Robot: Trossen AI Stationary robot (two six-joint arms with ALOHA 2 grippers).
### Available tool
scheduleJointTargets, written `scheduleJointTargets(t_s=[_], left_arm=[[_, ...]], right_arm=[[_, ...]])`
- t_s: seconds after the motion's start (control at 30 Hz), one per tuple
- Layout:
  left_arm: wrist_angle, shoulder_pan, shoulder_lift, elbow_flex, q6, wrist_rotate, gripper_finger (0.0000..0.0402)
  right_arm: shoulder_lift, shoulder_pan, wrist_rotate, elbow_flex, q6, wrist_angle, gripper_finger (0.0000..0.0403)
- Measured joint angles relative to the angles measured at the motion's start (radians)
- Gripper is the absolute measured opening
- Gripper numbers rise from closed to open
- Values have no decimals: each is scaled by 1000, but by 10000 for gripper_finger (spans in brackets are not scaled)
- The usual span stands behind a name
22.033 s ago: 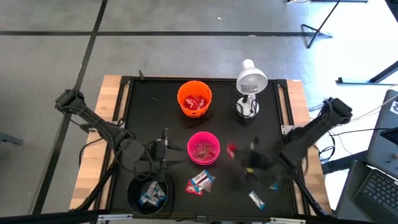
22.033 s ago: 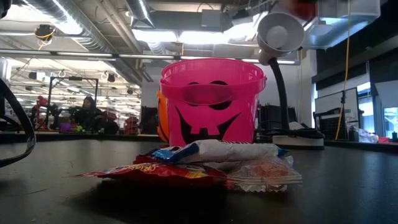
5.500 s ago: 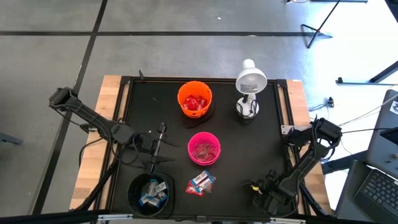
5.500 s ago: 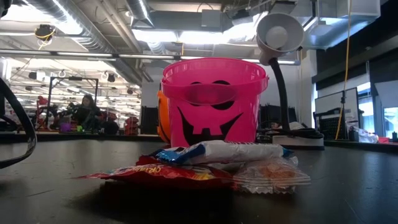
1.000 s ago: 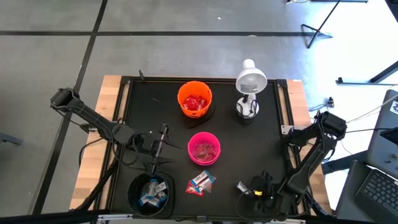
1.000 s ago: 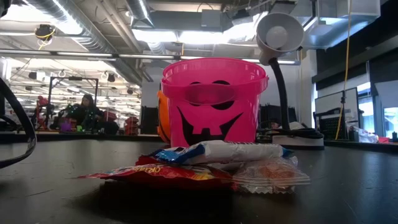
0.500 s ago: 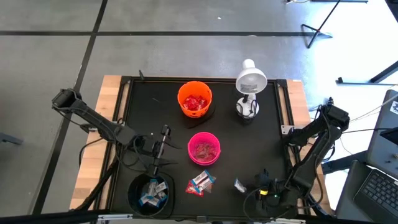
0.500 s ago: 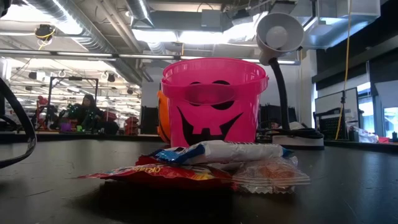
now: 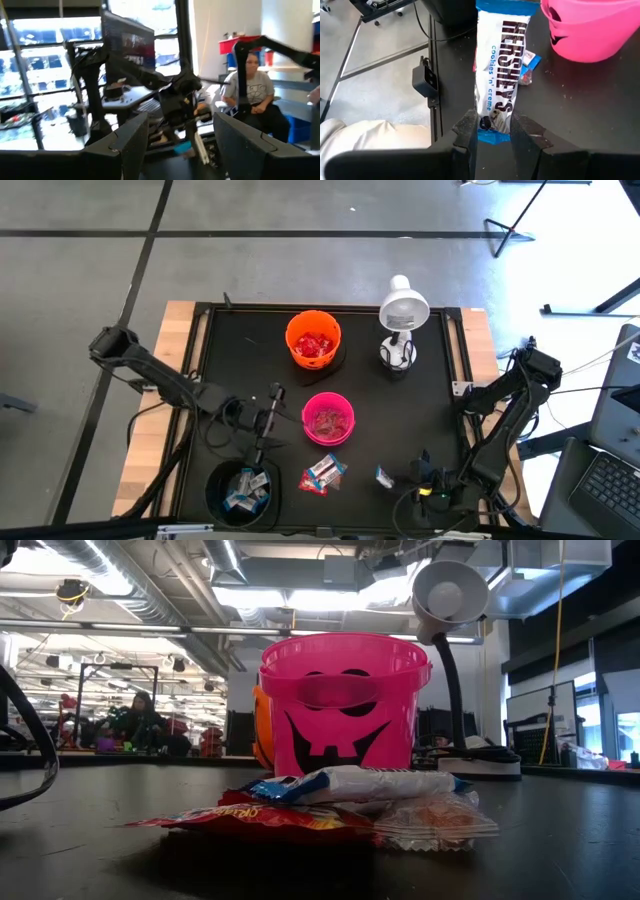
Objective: Sort candy
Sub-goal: Put the white chocolate into the black bucket
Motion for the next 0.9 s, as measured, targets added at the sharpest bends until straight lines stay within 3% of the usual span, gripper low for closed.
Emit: scheduleJointTargets(t_s=[0.2, 0.5, 0.67, 0.9], left_arm=[[-36, 21, 116, 121, 46, 99, 213], [-219, 39, 236, 287, 77, 103, 213], [-261, 40, 234, 311, 78, 103, 213], [-294, 40, 234, 311, 77, 103, 213]], right_arm=[[0, 0, 40, 0, -55, 41, 88], [0, -19, 72, 0, -184, 124, 88], [0, -64, 50, 0, -286, 192, 88], [0, -148, -70, 0, -451, 302, 88]])
